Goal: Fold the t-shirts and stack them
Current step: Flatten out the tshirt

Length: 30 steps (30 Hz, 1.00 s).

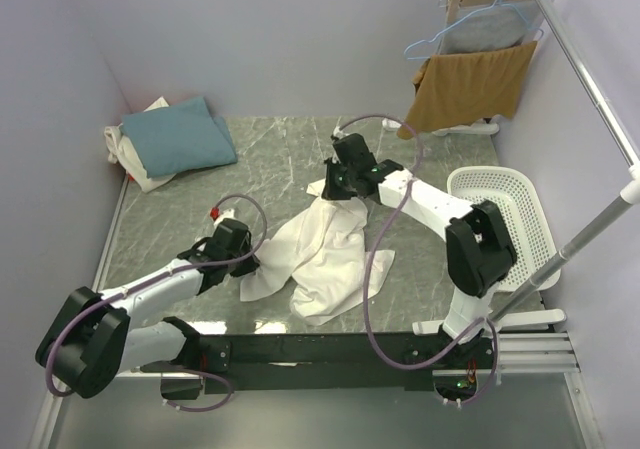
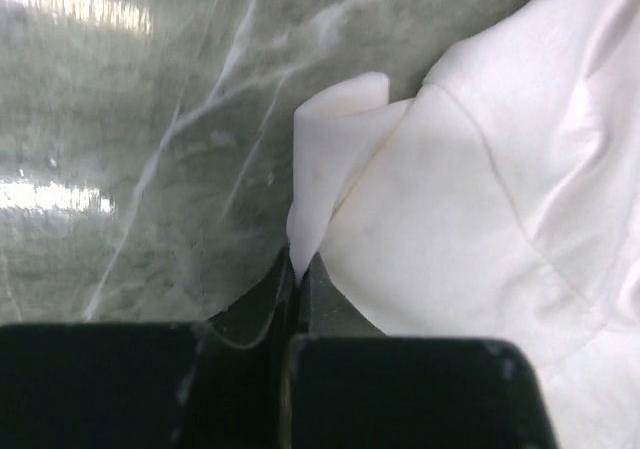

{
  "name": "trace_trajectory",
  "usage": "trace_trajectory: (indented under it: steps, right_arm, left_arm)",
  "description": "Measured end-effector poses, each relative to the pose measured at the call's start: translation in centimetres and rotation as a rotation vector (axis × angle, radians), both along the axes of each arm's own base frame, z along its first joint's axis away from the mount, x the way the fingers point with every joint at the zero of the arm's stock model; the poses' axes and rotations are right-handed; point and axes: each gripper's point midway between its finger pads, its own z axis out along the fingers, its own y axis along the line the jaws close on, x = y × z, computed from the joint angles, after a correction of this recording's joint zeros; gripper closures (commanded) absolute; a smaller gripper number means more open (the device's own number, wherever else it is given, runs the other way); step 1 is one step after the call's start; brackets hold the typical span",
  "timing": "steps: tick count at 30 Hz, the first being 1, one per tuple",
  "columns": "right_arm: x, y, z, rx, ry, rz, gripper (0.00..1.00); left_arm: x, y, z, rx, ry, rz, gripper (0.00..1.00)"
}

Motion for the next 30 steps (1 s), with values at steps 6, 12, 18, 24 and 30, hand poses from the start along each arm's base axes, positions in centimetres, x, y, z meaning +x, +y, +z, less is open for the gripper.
trace_trajectory:
  steps: [6, 12, 18, 24, 30]
  right_arm:
    - [-0.8, -1.1, 6.9, 0.041, -0.135, 0.011, 0.45]
    - [-4.2, -0.5, 6.9, 0.08, -0.121, 0.094, 0.36]
    - [-9.3, 1.2, 0.1, 0.005, 0.048, 0.207, 0.35]
    - [-9.8, 2.1, -2.7, -0.092, 0.05, 0.241, 0.24]
    - [-7.8, 3.3, -2.2, -0.299, -0.133, 0.304, 0.21]
  left_arm:
    - [3.4, -0.7, 4.7, 0.04, -0.093, -0.013, 0.99]
    - [10.0, -1.7, 11.8, 0.036, -0.24, 0.011, 0.99]
    - [14.5, -1.4, 13.3, 0.066, -0.264, 0.038, 0.99]
    - [15.7, -0.5, 10.4, 0.102, -0.191, 0.055, 0.99]
    - [15.7, -0.5, 9.8, 0.096, -0.171, 0.048, 0.99]
